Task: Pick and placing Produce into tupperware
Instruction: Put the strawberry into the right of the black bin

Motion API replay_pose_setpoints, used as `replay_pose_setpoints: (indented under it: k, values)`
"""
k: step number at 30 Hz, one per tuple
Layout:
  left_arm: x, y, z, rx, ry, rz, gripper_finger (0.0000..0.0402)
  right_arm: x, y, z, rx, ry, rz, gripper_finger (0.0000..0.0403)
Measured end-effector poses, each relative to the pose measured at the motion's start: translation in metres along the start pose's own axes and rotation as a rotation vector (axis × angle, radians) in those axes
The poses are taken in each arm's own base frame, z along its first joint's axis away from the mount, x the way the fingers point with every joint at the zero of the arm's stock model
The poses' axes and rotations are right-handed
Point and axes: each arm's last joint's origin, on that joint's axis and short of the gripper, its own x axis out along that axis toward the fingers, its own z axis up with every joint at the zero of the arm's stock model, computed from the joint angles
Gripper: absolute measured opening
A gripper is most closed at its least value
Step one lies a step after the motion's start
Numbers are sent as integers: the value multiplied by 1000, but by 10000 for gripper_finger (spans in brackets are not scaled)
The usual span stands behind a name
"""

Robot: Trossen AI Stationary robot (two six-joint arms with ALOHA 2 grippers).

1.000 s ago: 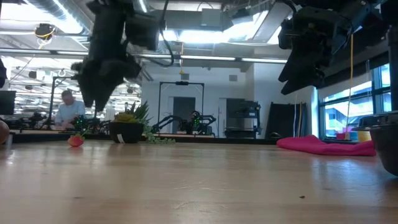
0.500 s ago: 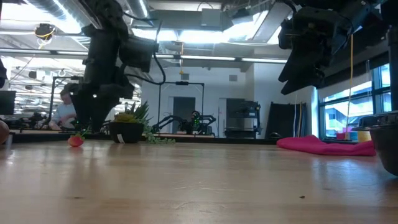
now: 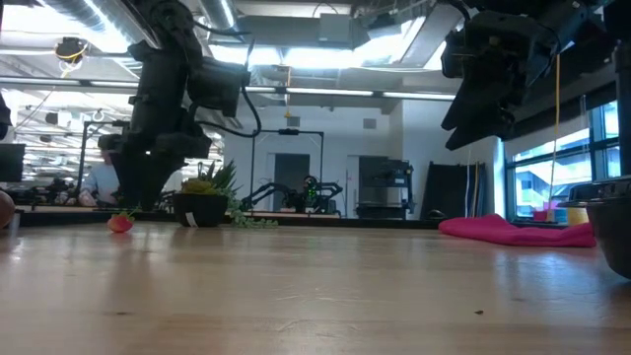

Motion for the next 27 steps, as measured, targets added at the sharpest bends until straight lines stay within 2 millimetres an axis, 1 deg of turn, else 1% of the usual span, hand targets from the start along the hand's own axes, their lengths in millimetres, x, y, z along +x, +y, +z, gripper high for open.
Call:
replay_pose_setpoints:
  k: [15,23,27]
  values:
    - [0,0,0,1,-12,11,128,0,0,0,-4,0,0,222]
    - [0,0,0,1,-18,18,116,0,0,0,-5,1,0,222]
    - [0,1,1,1,-52,53,113,0,0,0,-28,0,0,222]
